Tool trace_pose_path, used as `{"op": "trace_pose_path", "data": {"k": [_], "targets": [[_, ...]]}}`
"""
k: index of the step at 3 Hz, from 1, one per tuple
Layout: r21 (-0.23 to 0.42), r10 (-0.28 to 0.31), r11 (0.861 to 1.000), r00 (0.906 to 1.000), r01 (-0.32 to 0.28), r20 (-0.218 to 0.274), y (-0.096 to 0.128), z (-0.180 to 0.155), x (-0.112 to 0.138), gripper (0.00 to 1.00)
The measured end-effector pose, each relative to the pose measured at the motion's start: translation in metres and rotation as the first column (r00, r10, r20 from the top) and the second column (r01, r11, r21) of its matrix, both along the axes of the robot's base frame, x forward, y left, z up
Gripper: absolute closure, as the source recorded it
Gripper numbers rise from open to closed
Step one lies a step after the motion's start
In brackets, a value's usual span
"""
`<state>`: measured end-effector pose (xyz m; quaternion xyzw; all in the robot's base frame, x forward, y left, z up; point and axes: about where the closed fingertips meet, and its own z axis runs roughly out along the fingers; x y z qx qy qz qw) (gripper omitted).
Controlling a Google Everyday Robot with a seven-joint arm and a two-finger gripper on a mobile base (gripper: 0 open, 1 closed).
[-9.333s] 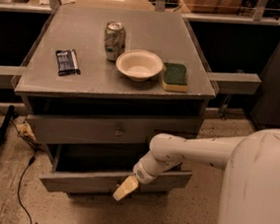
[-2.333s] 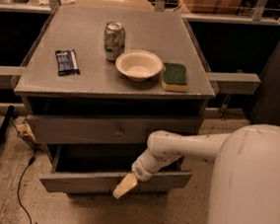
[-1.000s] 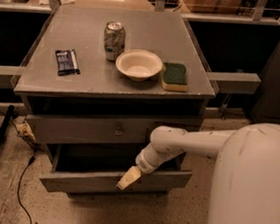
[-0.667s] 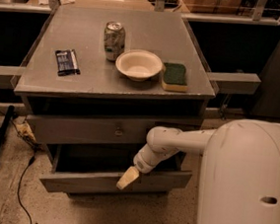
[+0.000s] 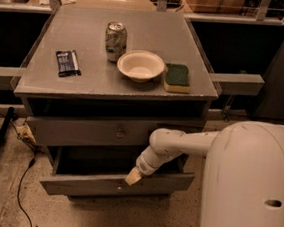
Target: Open middle drawer
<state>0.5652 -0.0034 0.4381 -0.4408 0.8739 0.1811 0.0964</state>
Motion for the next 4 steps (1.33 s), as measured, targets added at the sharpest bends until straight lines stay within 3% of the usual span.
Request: {"op": "trace_pose_path", "data": {"k": [2,4], "targets": [[0.018,0.000,1.000,1.0000,0.000,-0.003,0.001,0.000,-0.004,0.97],[0.067,-0.026,0.997,0.9995,0.028,-0.017,0.004,0.003,-0.017,1.00]]}}
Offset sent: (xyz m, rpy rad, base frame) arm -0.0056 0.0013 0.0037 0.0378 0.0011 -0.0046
